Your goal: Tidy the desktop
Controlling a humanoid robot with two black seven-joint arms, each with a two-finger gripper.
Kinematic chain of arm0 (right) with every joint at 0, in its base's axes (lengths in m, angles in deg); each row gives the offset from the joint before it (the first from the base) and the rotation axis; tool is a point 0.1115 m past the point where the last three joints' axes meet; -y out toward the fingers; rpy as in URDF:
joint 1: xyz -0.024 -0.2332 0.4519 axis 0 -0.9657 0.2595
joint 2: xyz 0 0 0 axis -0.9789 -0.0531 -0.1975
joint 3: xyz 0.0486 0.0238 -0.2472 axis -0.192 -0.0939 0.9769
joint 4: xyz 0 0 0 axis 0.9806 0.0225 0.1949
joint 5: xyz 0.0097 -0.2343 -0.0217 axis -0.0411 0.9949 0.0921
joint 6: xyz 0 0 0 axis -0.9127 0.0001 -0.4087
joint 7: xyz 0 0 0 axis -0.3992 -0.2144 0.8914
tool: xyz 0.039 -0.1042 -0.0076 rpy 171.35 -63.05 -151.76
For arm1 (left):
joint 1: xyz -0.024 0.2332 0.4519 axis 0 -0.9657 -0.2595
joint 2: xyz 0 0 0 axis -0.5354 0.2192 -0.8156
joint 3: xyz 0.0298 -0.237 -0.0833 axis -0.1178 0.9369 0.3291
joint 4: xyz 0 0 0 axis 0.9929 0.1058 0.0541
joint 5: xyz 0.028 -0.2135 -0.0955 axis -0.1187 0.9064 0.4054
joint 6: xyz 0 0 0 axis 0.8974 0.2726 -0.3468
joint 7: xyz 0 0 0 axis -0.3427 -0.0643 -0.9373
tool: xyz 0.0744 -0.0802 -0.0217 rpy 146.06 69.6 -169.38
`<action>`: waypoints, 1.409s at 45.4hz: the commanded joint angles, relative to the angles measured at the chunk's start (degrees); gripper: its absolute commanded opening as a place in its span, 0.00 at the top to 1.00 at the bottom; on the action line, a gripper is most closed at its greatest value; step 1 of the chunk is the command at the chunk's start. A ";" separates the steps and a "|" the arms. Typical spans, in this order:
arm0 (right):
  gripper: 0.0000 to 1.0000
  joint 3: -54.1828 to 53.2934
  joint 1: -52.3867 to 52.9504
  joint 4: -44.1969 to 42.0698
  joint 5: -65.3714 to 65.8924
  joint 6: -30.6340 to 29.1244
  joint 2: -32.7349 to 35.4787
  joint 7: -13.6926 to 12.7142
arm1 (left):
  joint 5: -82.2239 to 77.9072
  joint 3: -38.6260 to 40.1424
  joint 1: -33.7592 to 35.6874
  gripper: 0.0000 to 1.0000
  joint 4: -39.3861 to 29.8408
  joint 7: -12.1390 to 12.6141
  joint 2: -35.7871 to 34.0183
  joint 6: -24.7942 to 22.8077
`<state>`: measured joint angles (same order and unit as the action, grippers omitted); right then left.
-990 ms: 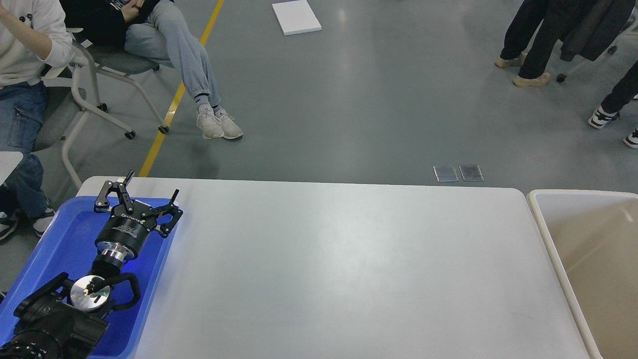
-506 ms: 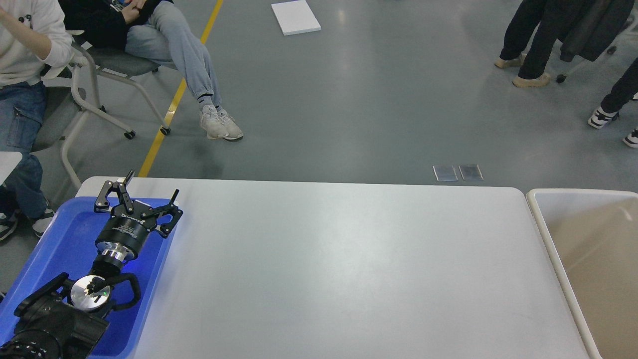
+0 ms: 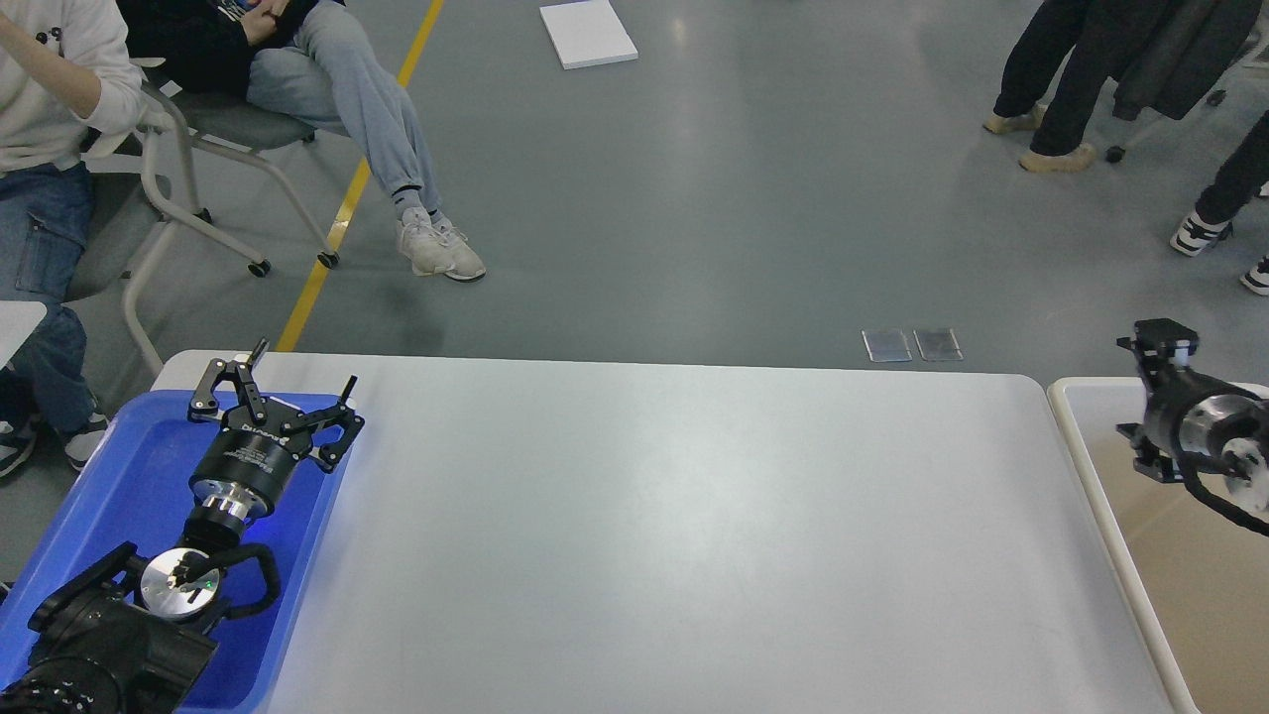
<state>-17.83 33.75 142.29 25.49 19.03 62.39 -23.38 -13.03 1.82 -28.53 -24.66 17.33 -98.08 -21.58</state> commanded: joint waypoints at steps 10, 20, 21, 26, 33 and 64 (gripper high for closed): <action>0.00 -15.56 -6.44 2.04 -9.20 -7.42 -6.74 28.48 | 0.00 0.00 0.00 0.00 0.00 0.00 0.01 0.00; 0.00 -16.00 -8.20 -6.22 -15.19 -8.39 -16.15 34.04 | 0.00 0.00 0.00 0.00 0.00 0.00 0.01 0.00; 0.00 -15.91 -8.29 -7.10 -15.19 -8.47 -16.94 34.04 | 0.00 0.00 0.00 0.00 0.00 0.00 -0.08 0.00; 0.00 -15.04 -8.29 -11.06 -15.10 -8.13 -20.37 33.68 | 0.00 0.00 0.00 0.00 0.00 0.00 0.01 0.00; 0.00 -10.57 -10.04 -10.89 -11.85 -8.56 -23.28 33.77 | 0.00 0.00 0.00 0.00 0.00 0.00 0.01 0.00; 0.00 -28.92 -10.30 -5.28 -11.06 -23.06 -18.10 32.89 | 0.00 0.00 0.00 0.00 0.00 0.00 0.01 0.00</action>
<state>-44.03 24.81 128.04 10.85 -1.44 38.78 9.78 -13.03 1.82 -28.53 -24.64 17.33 -98.07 -21.58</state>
